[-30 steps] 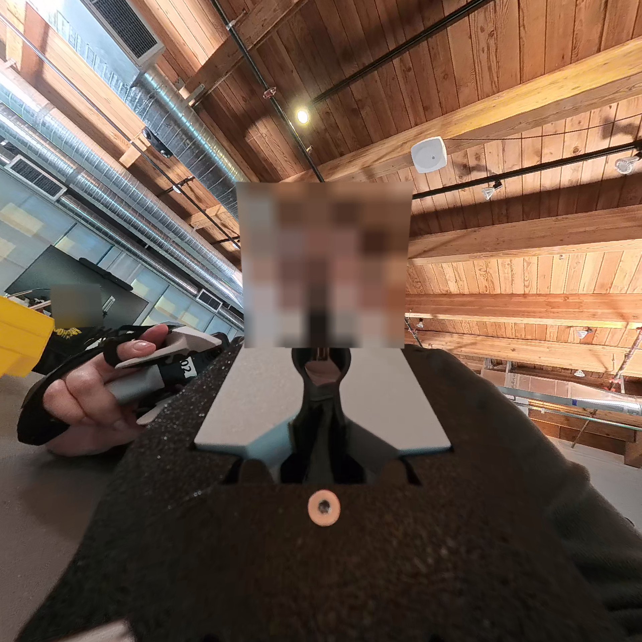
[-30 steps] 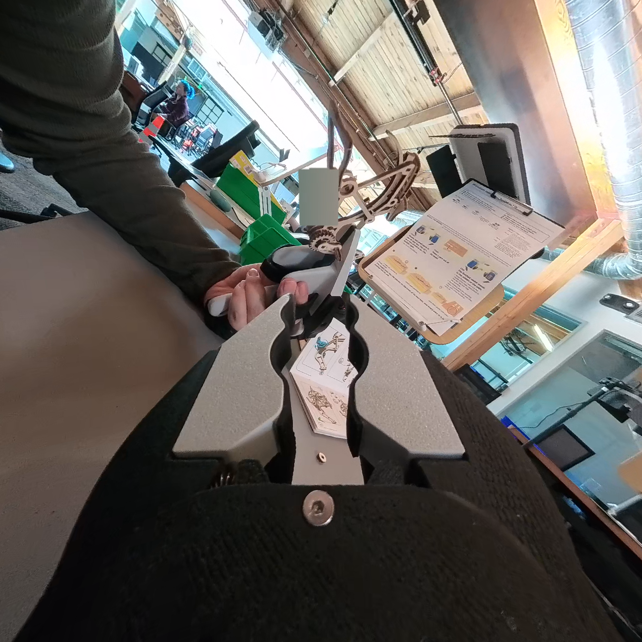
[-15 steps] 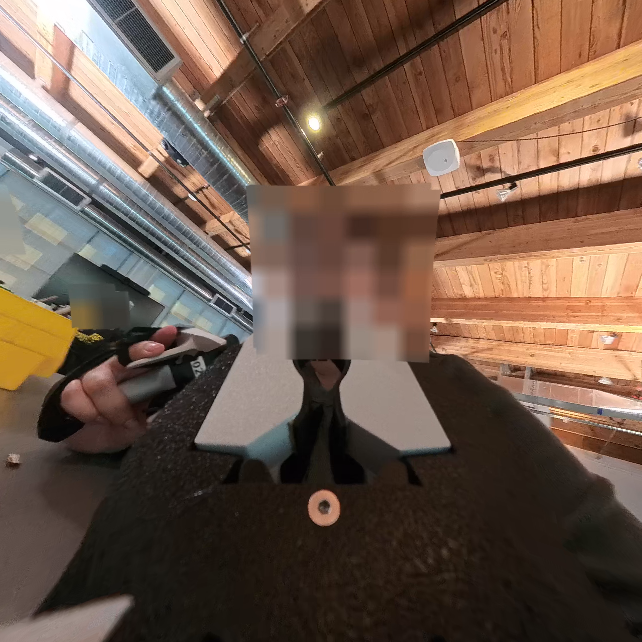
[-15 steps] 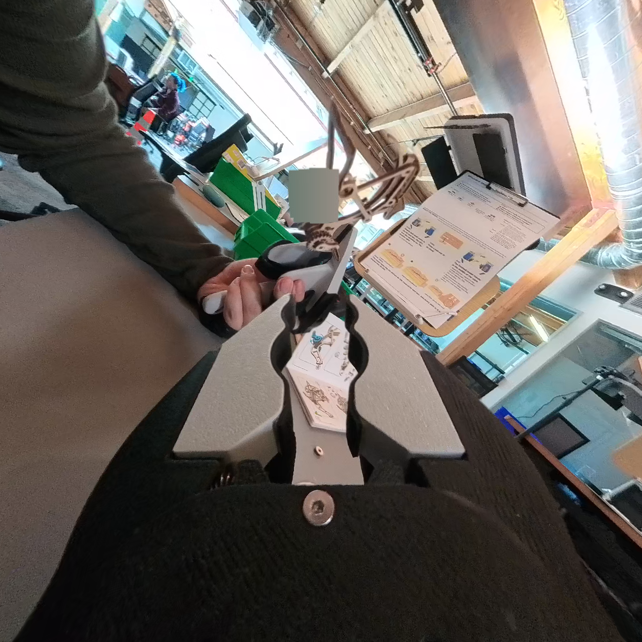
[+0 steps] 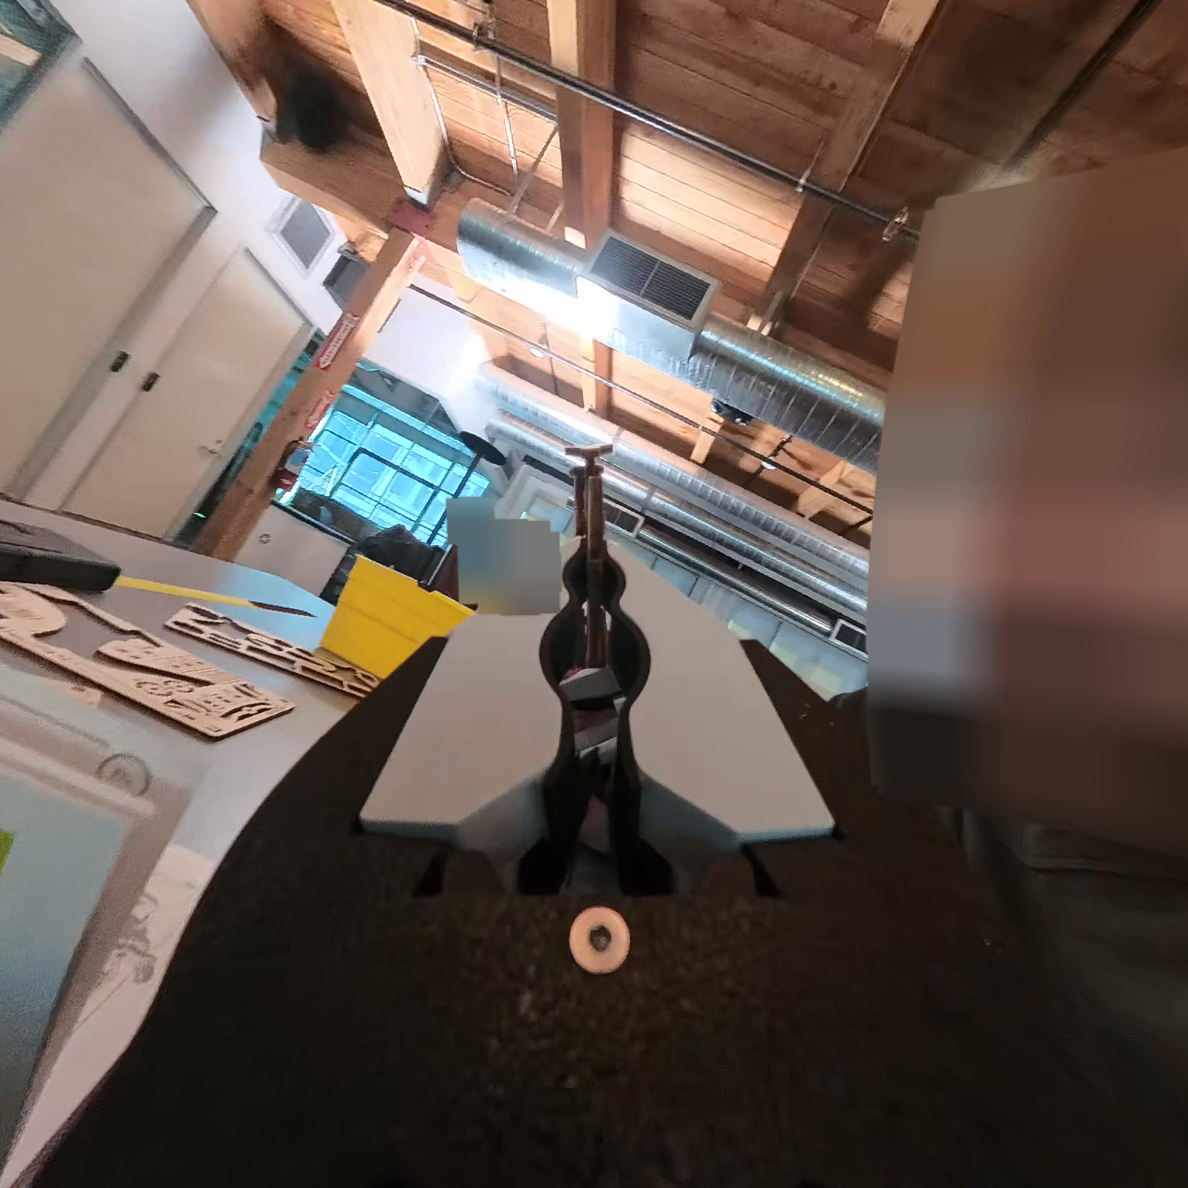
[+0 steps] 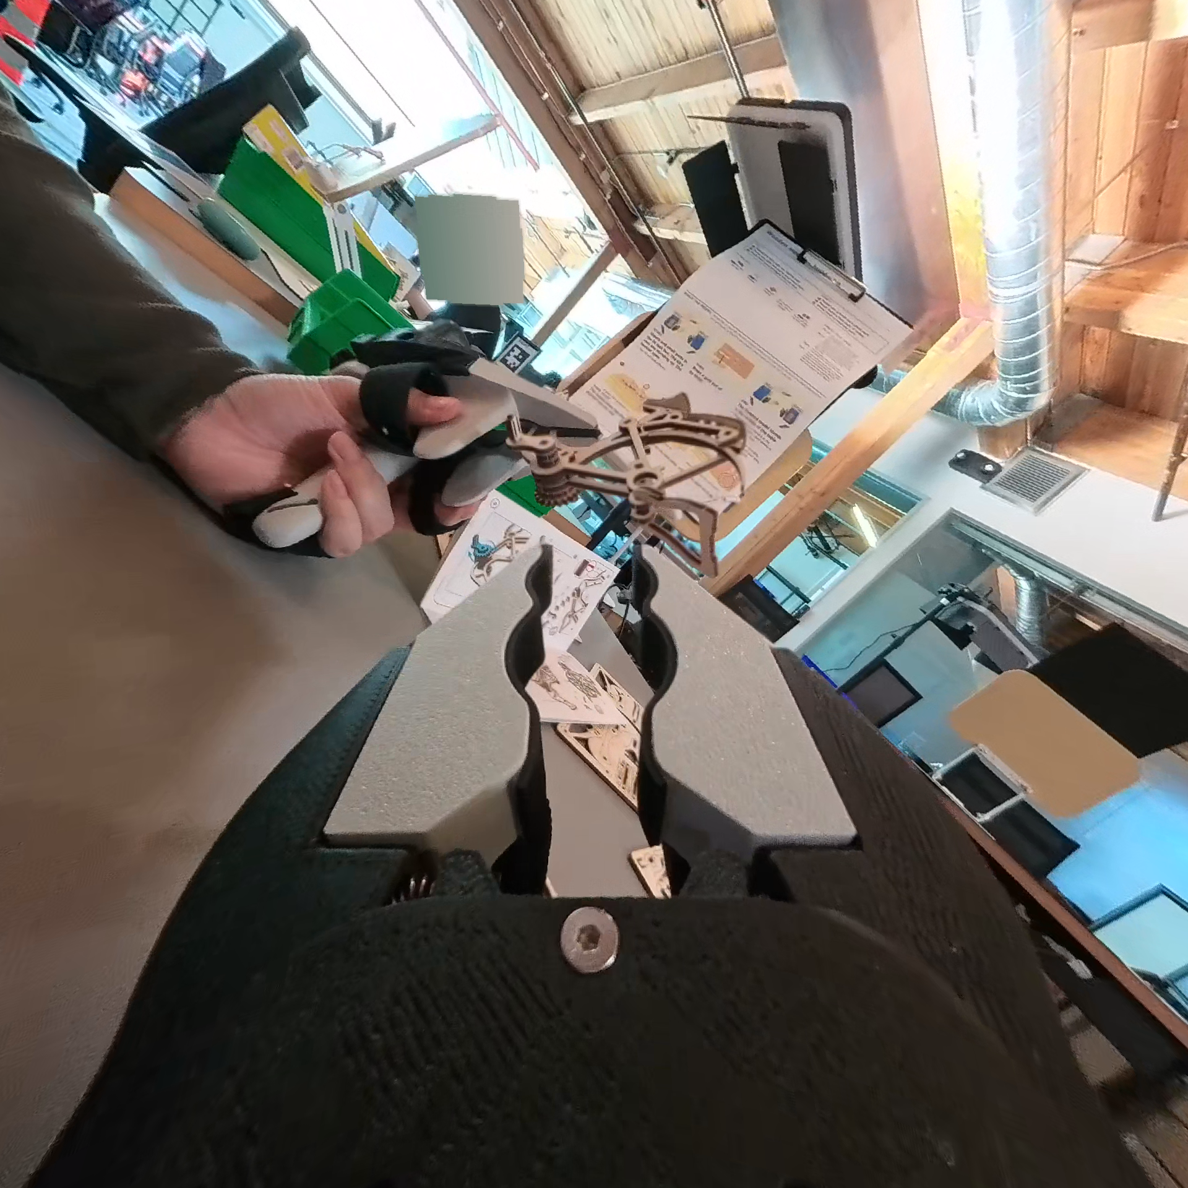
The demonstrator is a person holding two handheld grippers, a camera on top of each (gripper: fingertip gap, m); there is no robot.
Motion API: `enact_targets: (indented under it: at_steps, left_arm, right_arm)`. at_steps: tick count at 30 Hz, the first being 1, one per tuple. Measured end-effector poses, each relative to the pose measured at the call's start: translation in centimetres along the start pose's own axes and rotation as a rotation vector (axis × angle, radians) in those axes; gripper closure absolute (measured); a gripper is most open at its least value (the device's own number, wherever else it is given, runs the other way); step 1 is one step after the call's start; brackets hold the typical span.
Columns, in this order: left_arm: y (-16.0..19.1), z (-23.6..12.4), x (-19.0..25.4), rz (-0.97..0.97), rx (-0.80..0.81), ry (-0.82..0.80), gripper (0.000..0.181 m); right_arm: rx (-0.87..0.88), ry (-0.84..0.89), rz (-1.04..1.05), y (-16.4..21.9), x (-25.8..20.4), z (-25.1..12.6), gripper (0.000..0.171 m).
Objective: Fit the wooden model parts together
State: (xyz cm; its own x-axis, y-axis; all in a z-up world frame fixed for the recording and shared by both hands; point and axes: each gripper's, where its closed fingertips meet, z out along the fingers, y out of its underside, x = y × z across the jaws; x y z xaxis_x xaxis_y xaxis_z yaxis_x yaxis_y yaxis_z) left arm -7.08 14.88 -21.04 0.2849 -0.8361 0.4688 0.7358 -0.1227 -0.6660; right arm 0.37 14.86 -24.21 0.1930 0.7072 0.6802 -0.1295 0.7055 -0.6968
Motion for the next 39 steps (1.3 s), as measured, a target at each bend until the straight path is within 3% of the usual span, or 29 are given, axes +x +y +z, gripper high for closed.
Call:
enact_targets:
  at_steps: [1,8,20,24,28,32,39]
  left_arm:
    - [-0.1,-0.1,-0.3,-0.001,0.009,-0.02,0.181]
    - [-0.1,-0.3,-1.3,-0.001,0.003,-0.097,0.181]
    - [0.5,-0.1,-1.0,0.014,-0.027,-0.088,0.181]
    - [1.5,0.4,0.2,0.113,-0.092,-0.052,0.181]
    - [3.4,0.6,1.6,0.356,-0.227,-0.009,0.181]
    - [5.1,0.5,2.3,0.556,-0.331,0.034,0.181]
    - [6.5,0.0,3.2,0.64,-0.402,0.132,0.181]
  right_arm:
    - [-0.003,0.004,0.001,0.1,0.1,0.0,0.148]
    - [-0.01,0.01,-0.004,0.2,0.2,0.1,0.149]
    - [0.0,0.01,0.031,0.1,0.4,-0.1,0.149]
    - [0.026,0.034,0.014,-0.6,0.5,-0.3,0.145]
    - [0.061,0.091,0.116,-1.0,2.1,-0.8,0.132]
    - [0.12,-0.033,0.265,-0.9,1.6,-1.1,0.129]
    - [0.091,-0.264,0.319,0.4,-0.4,-1.5,0.134]
